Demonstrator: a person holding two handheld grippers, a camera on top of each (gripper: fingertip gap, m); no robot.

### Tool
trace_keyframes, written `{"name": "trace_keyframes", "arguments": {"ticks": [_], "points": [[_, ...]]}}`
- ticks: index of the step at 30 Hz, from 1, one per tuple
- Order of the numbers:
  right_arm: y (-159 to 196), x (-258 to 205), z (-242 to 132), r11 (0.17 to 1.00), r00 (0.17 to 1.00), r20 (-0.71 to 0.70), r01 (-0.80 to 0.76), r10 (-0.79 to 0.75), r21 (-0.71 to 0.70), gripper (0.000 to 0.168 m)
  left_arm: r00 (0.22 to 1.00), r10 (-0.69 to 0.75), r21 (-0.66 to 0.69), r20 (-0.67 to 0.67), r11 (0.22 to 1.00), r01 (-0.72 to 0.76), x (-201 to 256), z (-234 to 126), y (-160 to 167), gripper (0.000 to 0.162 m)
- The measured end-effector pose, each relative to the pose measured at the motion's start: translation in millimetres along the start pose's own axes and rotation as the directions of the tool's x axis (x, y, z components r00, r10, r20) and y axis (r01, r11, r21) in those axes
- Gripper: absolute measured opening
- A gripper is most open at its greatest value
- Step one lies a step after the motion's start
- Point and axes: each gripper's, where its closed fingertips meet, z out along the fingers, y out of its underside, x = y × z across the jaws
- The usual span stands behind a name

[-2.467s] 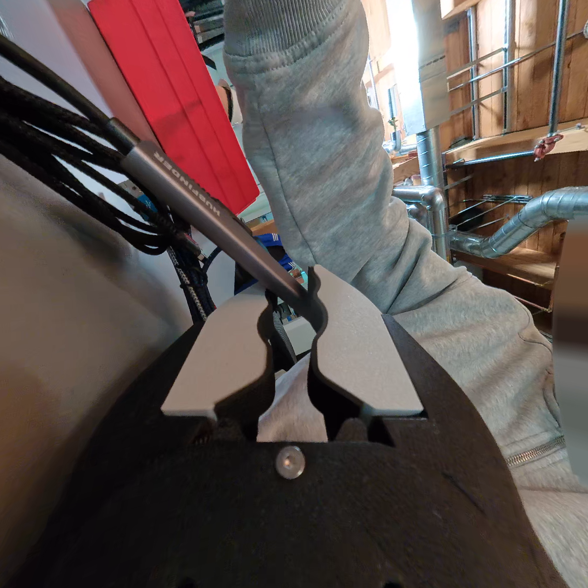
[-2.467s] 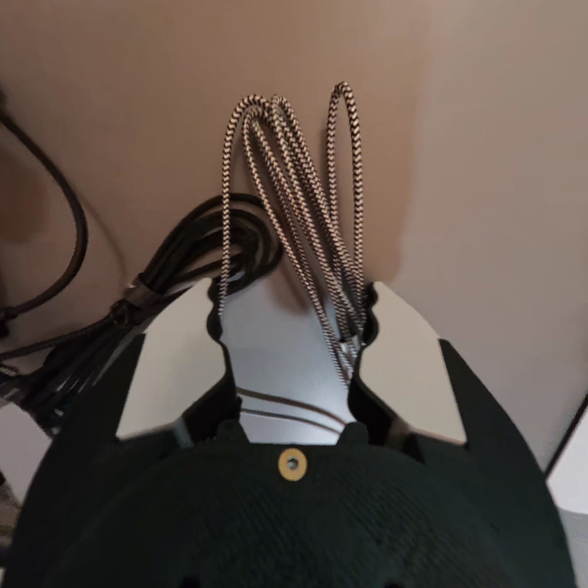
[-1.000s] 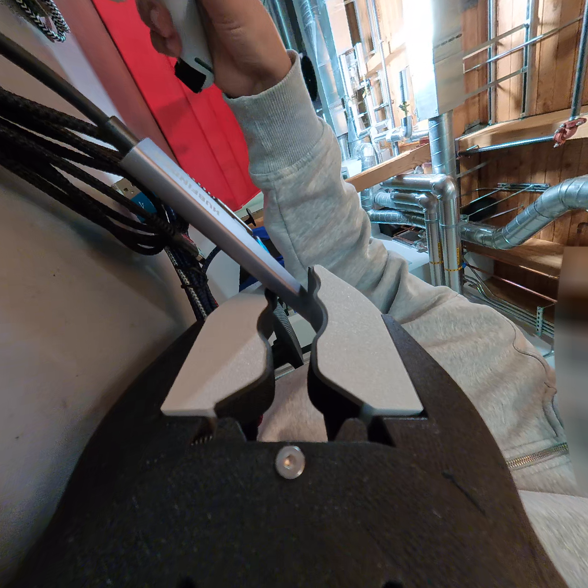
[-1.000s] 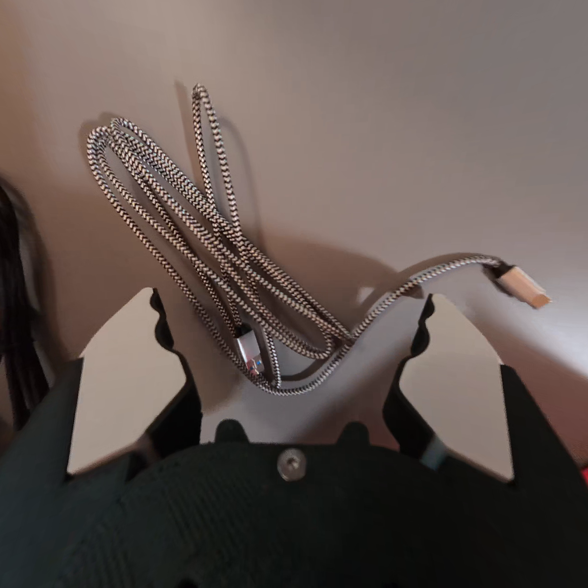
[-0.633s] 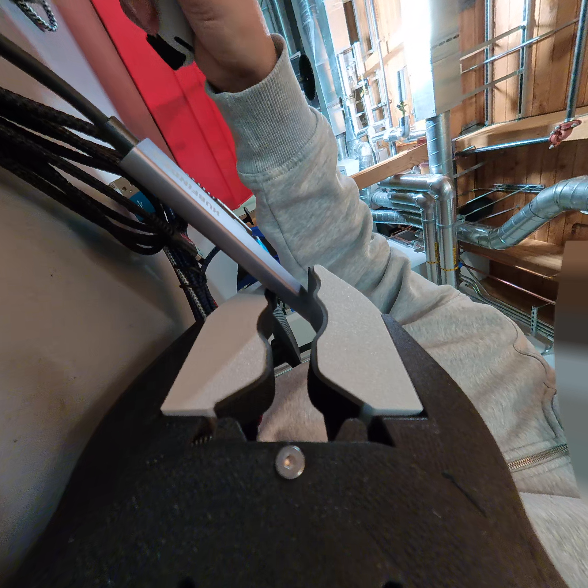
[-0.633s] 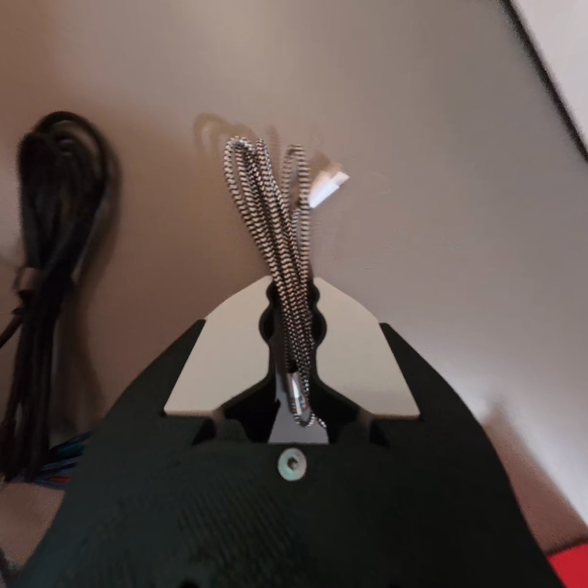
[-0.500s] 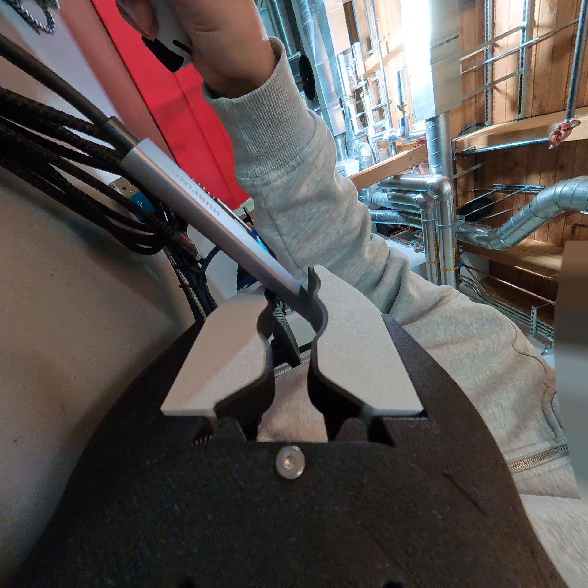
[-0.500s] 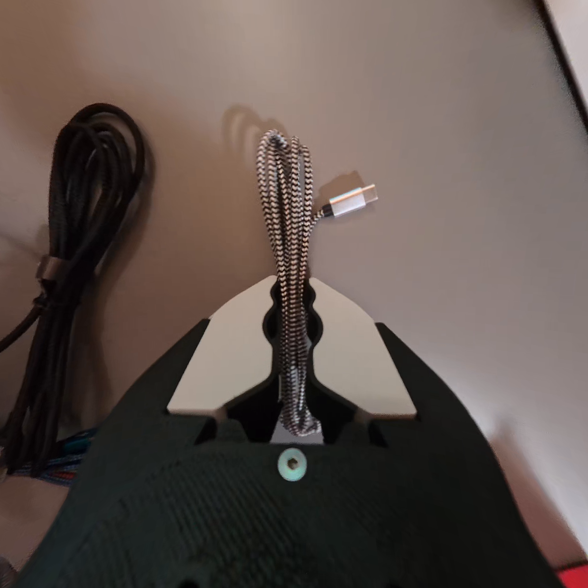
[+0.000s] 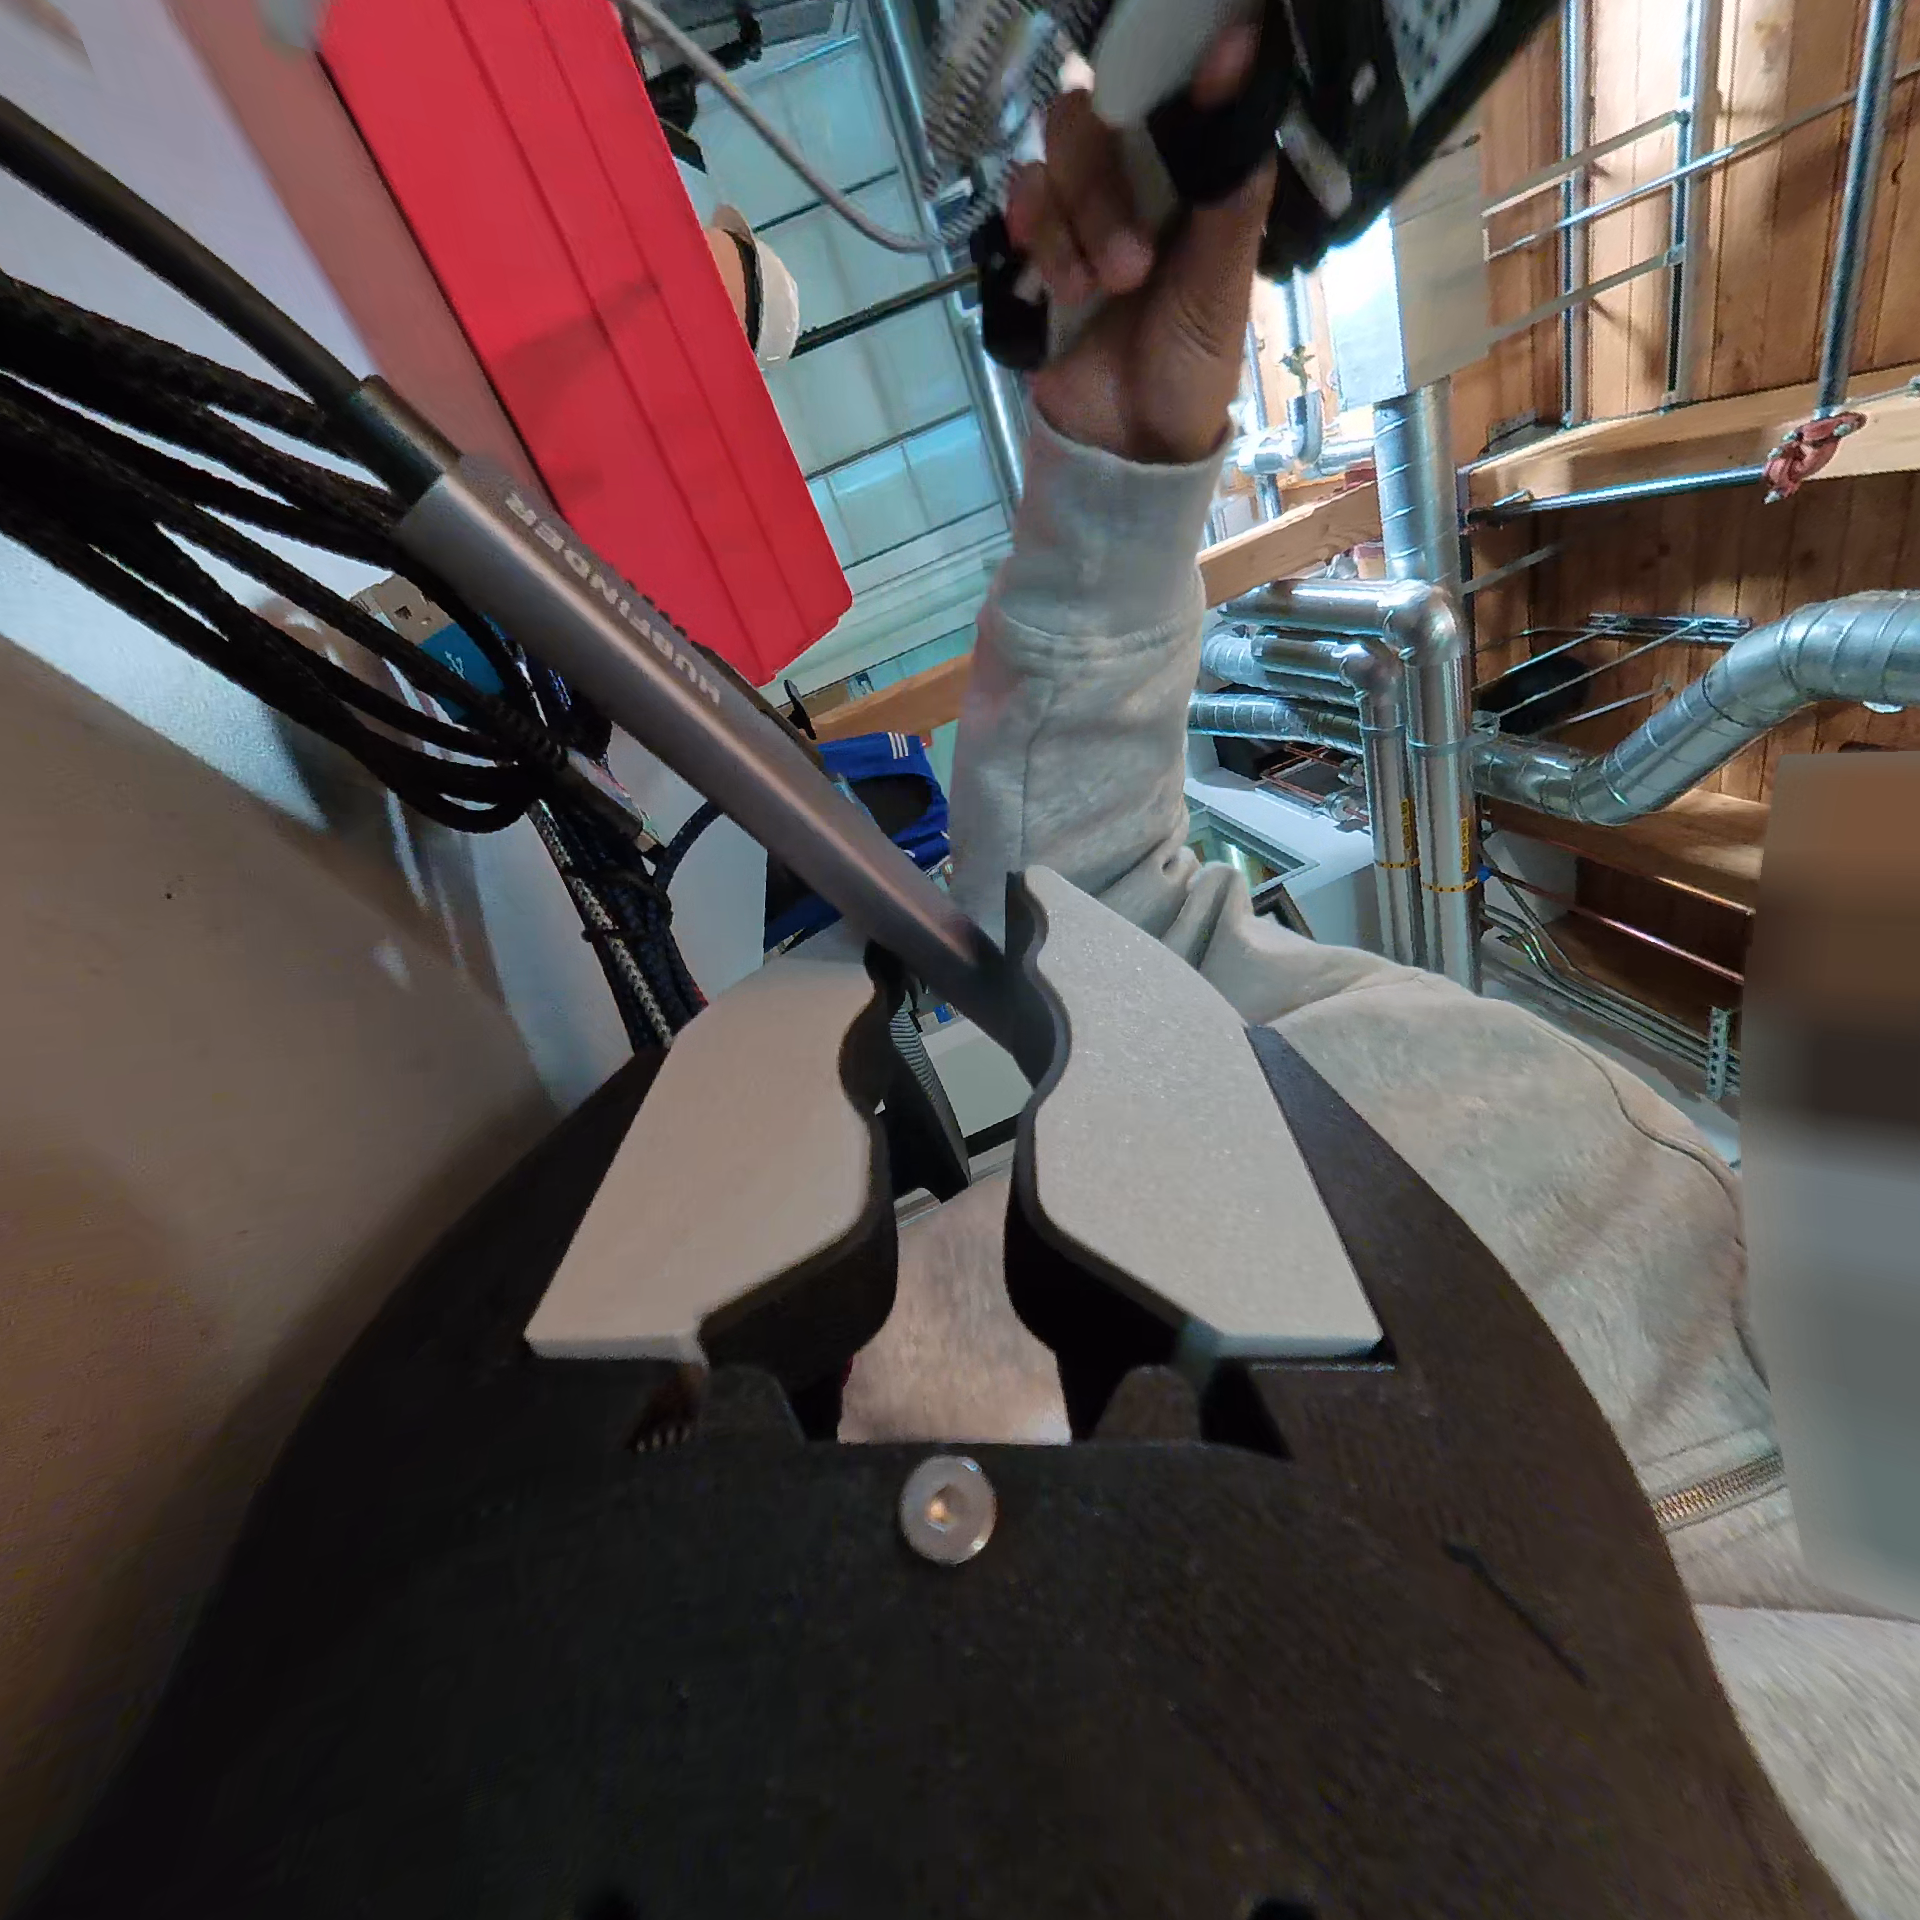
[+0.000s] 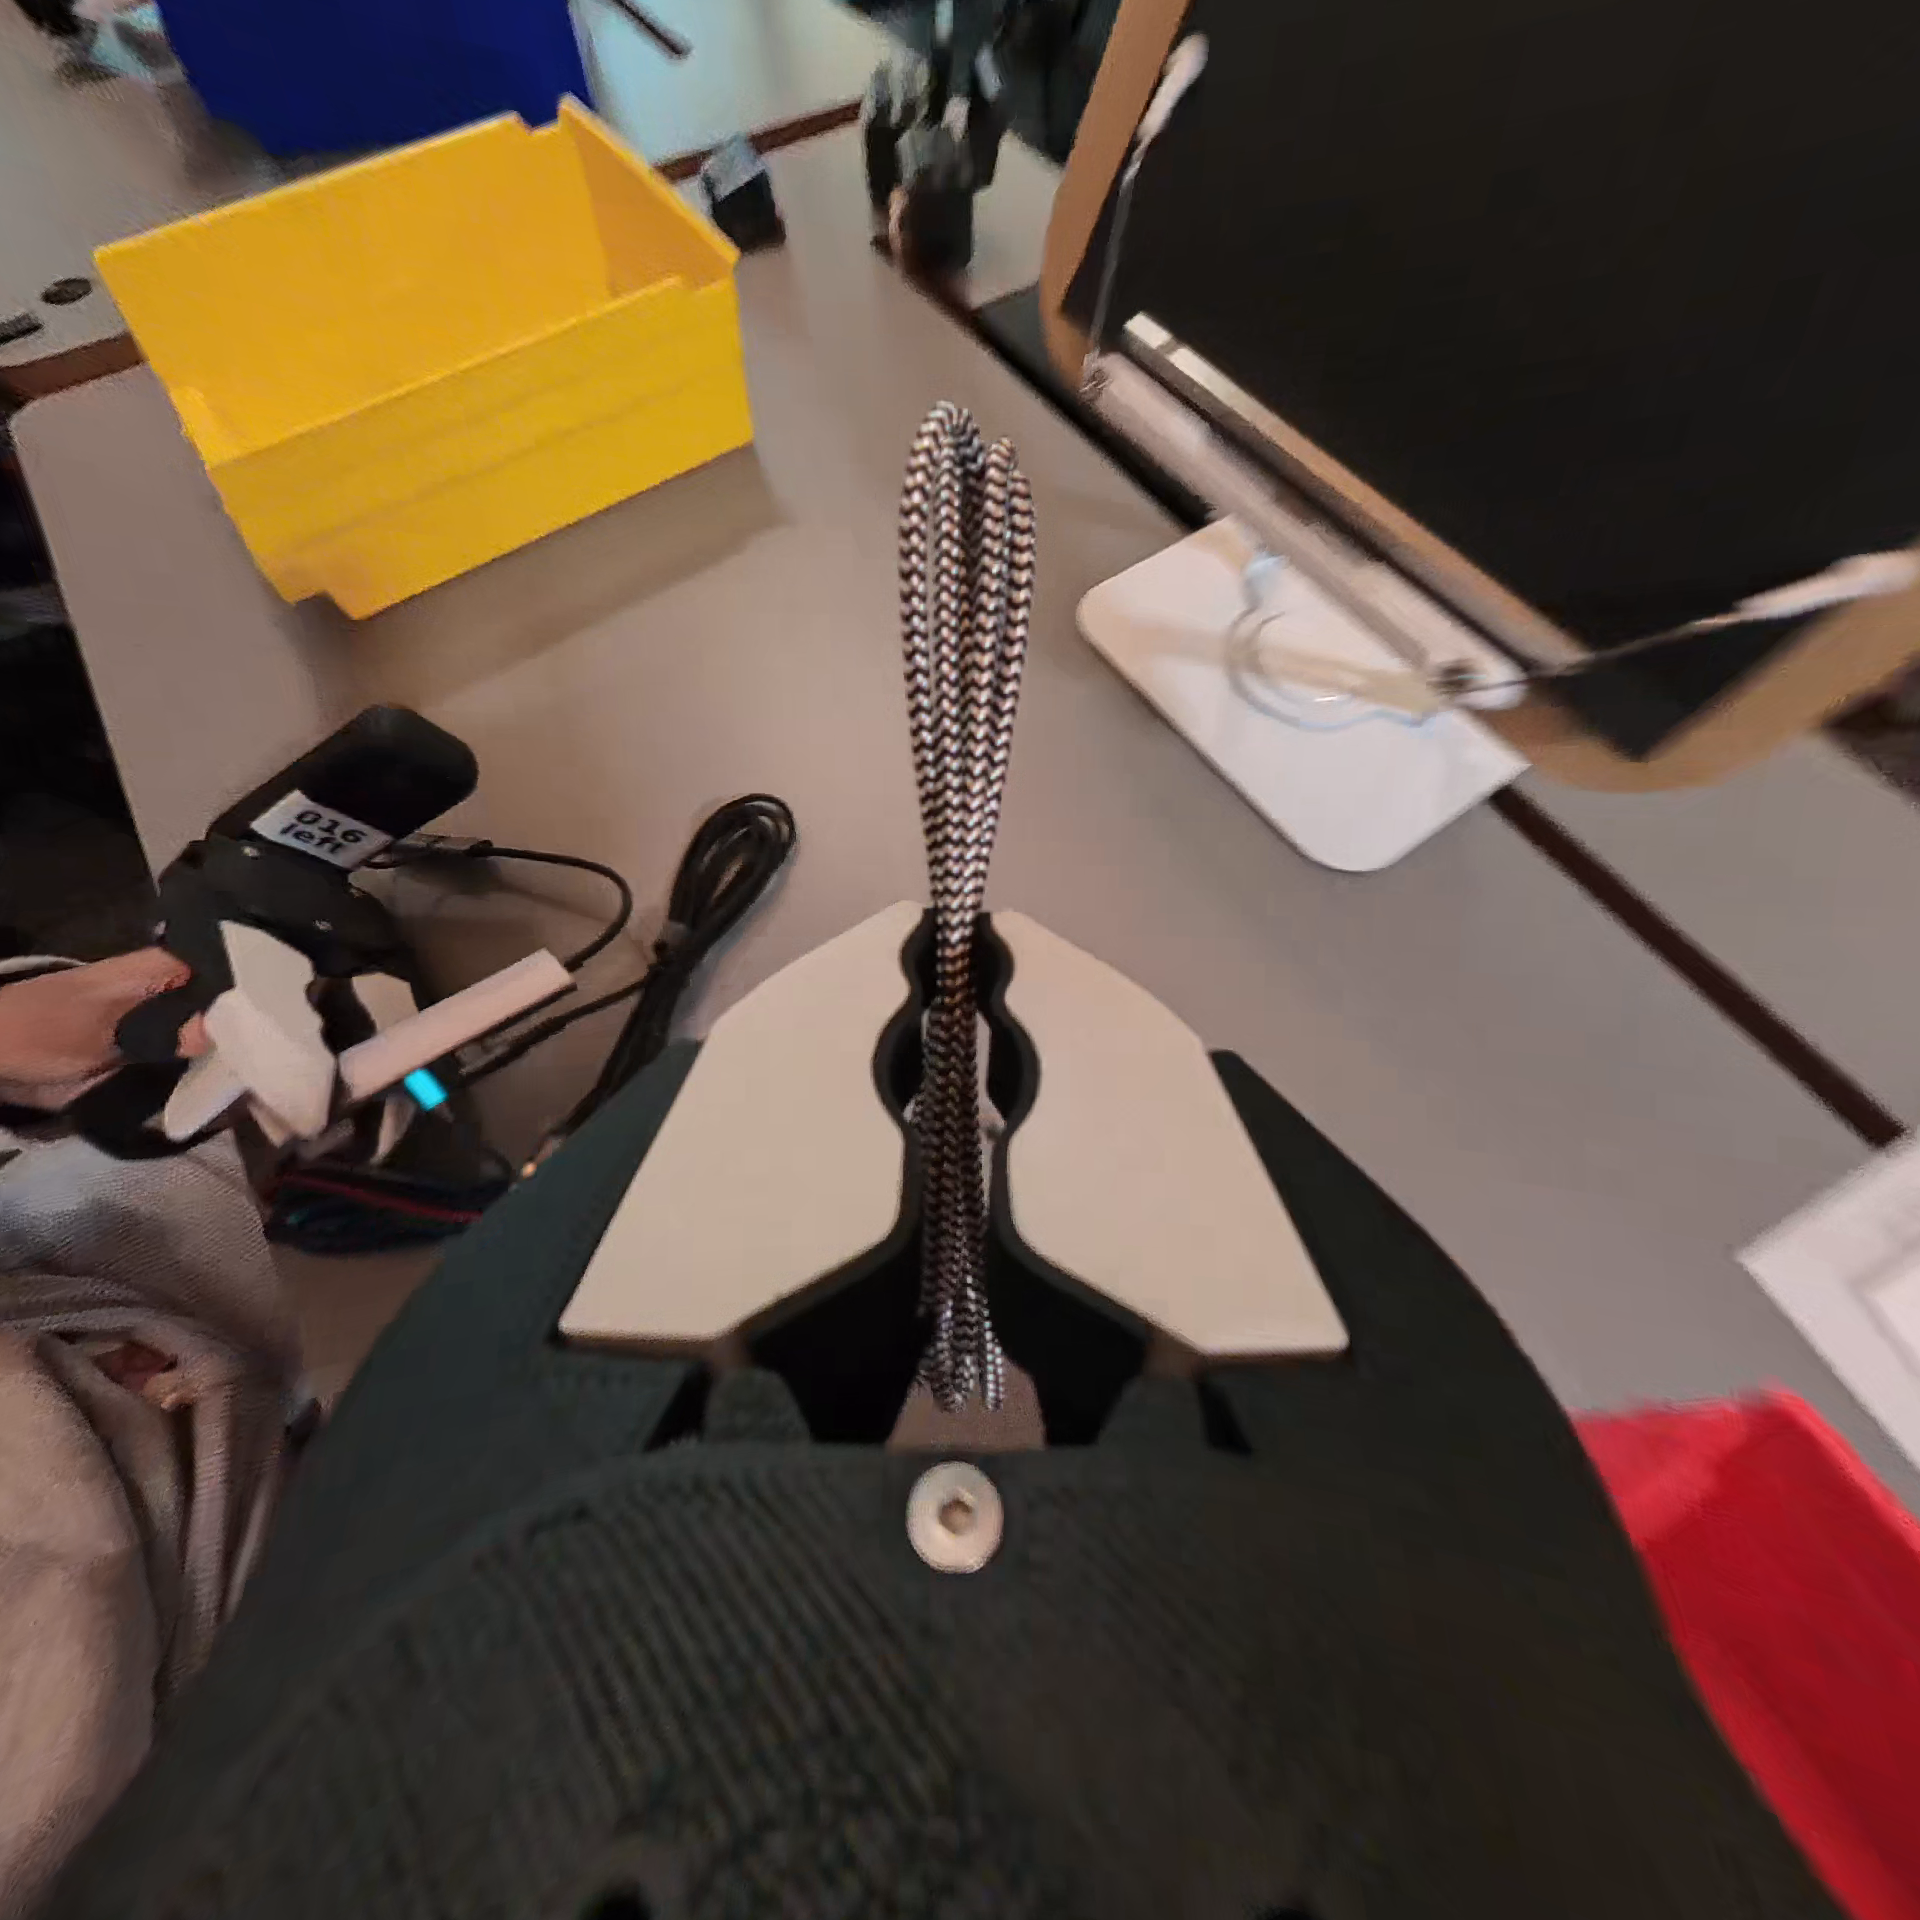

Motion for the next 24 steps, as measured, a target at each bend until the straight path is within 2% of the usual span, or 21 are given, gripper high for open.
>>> {"name": "trace_keyframes", "arguments": {"ticks": [5,9,14,18,22,24], "points": [[2.8,37.7,-118.6,0.998,0.979,-0.204,0.024,-0.011,0.061,0.007,1.000,-0.001,0.003,0.002,1.000,0.001,-0.3,0.0,-0.3,0.019],[34.1,53.7,-177.2,0.998,0.979,-0.200,-0.024,0.037,0.064,0.007,1.000,-0.002,0.006,0.005,1.000,0.002,-1.1,0.3,-0.9,0.019],[127.1,57.4,-182.9,0.994,0.992,-0.123,-0.028,0.015,-0.104,0.007,1.000,0.001,0.007,0.016,1.000,-0.001,-2.7,1.4,-1.4,0.019],[210.1,74.8,-168.7,0.959,0.984,-0.146,-0.138,0.104,-0.248,0.009,1.000,0.003,0.008,0.025,1.000,-0.003,-3.8,2.0,-1.9,0.019],[262.3,102.6,-173.7,0.891,0.950,-0.299,-0.215,0.095,-0.400,0.069,1.000,0.003,0.008,0.029,1.000,-0.004,-4.7,2.4,-2.3,0.019],[268.2,108.4,-179.7,0.867,0.935,-0.349,-0.217,0.053,-0.448,0.084,1.000,0.003,0.009,0.028,1.000,-0.003,-4.7,2.5,-2.6,0.019]]}}
